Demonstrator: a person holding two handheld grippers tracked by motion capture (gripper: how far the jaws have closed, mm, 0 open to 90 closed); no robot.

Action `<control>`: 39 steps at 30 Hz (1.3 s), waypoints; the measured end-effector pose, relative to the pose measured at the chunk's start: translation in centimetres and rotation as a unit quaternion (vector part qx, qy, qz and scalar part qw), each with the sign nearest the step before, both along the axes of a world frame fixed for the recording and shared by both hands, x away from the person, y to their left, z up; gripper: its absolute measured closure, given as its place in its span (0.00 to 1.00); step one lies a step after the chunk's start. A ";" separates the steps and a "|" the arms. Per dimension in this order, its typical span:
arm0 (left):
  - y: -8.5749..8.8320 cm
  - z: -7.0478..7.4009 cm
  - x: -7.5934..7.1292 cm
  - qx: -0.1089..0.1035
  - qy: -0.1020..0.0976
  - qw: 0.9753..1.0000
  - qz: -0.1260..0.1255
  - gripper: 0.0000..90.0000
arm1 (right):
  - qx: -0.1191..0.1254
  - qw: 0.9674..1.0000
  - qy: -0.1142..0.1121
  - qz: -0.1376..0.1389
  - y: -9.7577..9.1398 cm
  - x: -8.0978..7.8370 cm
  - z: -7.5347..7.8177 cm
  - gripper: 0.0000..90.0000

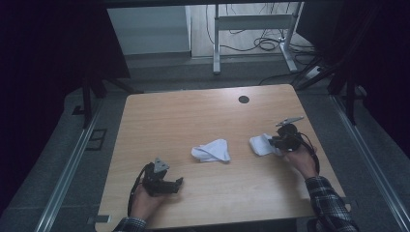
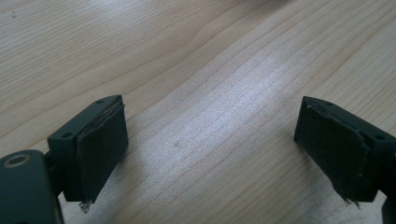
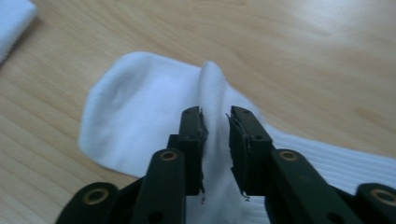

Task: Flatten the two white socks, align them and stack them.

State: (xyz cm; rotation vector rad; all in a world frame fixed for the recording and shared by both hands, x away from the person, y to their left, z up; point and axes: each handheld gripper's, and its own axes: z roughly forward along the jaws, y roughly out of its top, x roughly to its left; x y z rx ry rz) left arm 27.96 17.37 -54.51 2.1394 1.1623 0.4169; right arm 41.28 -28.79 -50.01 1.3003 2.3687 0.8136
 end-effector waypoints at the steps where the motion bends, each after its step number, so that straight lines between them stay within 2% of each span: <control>1: 0.0 0.0 0.0 0.000 0.000 1.000 0.001 0.11 | -0.002 1.000 -0.006 -0.002 -0.2 0.0 0.4 0.77; 7: -0.1 0.0 0.0 -0.001 0.001 1.000 0.003 0.11 | -0.009 1.000 -0.024 -0.003 -1.3 -0.4 2.1 0.74; 10: -0.1 0.0 0.0 -0.001 0.001 1.000 0.003 0.11 | 0.013 1.000 -0.019 -0.005 -1.5 -0.6 2.1 0.75; 12: -0.1 0.0 0.0 -0.001 0.001 1.000 0.003 0.11 | 0.023 1.000 -0.012 0.003 -1.2 -0.8 2.0 0.82; 16: -0.1 0.0 0.0 0.000 0.001 1.000 0.003 0.11 | 0.034 0.999 0.001 0.031 0.4 -1.1 1.4 0.93; 17: -0.1 0.0 0.0 0.000 0.001 1.000 0.003 0.11 | 0.034 0.999 0.001 0.031 0.4 -1.1 1.4 0.93; 18: -0.1 0.0 0.0 0.000 0.001 1.000 0.002 0.11 | 0.040 0.998 0.004 0.044 1.4 -1.2 1.0 0.95; 21: -0.1 0.0 0.0 -0.001 0.001 1.000 0.003 0.11 | 0.034 0.998 0.013 0.059 2.7 -1.4 0.0 0.96; 22: -0.1 0.0 0.0 0.000 0.001 1.000 0.003 0.11 | 0.034 0.998 0.013 0.059 2.7 -1.4 0.0 0.96; 23: -0.1 0.0 0.0 0.000 0.001 1.000 0.003 0.11 | 0.032 0.997 0.024 0.061 3.3 -1.4 -0.9 0.96; 27: -0.1 0.0 0.0 0.000 0.001 1.000 0.002 0.11 | 0.031 0.996 0.035 0.069 4.3 -1.5 -2.1 0.96; 30: -0.1 0.0 0.0 -0.001 0.001 1.000 0.003 0.11 | 0.038 0.996 0.037 0.074 5.0 -1.6 -2.2 0.95; 31: -0.1 0.0 0.0 -0.001 0.001 1.000 0.003 0.11 | 0.037 0.995 0.037 0.080 6.0 -1.6 -2.2 0.94; 35: -0.1 0.0 0.0 0.000 0.001 1.000 0.003 0.11 | 0.050 0.994 0.040 0.090 7.8 -1.4 -2.4 0.92; 39: -0.1 0.0 0.0 -0.001 0.001 1.000 0.003 0.11 | 0.043 0.994 0.030 0.096 8.9 -1.2 -2.0 0.87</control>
